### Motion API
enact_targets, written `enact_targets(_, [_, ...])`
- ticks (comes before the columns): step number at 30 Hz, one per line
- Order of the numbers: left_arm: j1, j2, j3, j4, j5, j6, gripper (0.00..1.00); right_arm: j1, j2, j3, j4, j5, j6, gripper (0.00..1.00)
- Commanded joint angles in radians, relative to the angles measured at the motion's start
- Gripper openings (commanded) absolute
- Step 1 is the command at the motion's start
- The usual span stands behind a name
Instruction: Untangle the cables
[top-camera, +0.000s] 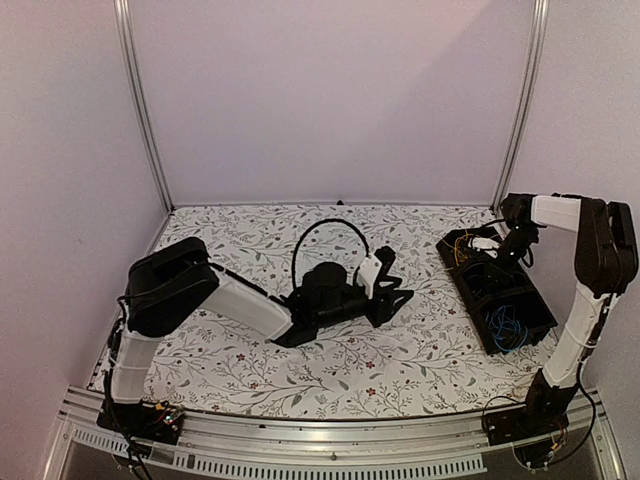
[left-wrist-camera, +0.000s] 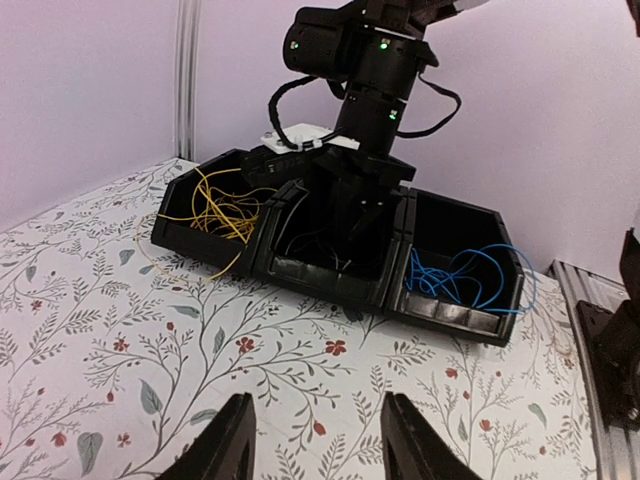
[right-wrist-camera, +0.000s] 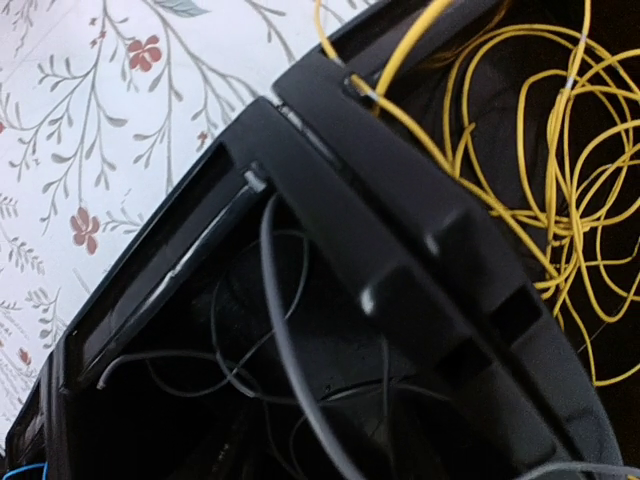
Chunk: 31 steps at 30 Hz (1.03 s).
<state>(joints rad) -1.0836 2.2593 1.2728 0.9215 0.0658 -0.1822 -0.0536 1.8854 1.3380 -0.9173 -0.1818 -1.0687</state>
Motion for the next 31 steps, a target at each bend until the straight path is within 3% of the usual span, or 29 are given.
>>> enact_targets(1, [0.026, -0.153, -0.108, -0.033, -0.057, 0.012, 0.47, 0.001, -0.112, 0.039, -0.116, 0.028, 0.022, 0.52])
enact_targets(7, [0.063, -0.313, -0.183, -0.305, -0.151, -0.019, 0.47, 0.001, -0.166, 0.12, -0.227, 0.097, 0.054, 0.55])
enact_targets(12, [0.139, -0.461, -0.244, -0.558, -0.257, -0.071, 0.48, 0.023, -0.159, 0.365, -0.3, -0.115, 0.137, 0.53])
enact_targets(14, [0.182, -0.514, -0.252, -0.656, -0.302, -0.095, 0.49, 0.027, -0.154, 0.407, -0.225, -0.231, 0.196, 0.54])
enact_targets(17, [0.255, -0.58, -0.251, -0.774, -0.356, -0.105, 0.5, 0.036, -0.168, 0.379, 0.017, -0.288, 0.342, 0.69])
enact_targets(18, [0.276, -0.601, -0.25, -0.802, -0.378, -0.101, 0.5, 0.038, -0.175, 0.366, 0.094, -0.288, 0.379, 0.75])
enact_targets(20, [0.322, -0.639, -0.245, -0.853, -0.417, -0.093, 0.53, 0.038, -0.194, 0.339, 0.226, -0.29, 0.482, 0.97])
enact_targets(23, [0.38, -0.691, -0.227, -0.907, -0.476, -0.077, 0.59, 0.045, -0.218, 0.314, 0.362, -0.411, 0.572, 0.99])
enact_targets(27, [0.436, -0.73, -0.195, -0.976, -0.533, -0.056, 0.63, 0.087, -0.291, 0.144, 0.644, -0.342, 0.828, 0.99])
enact_targets(31, [0.446, -0.75, -0.186, -0.983, -0.556, -0.036, 0.63, 0.089, -0.293, 0.108, 0.673, -0.464, 0.886, 0.99])
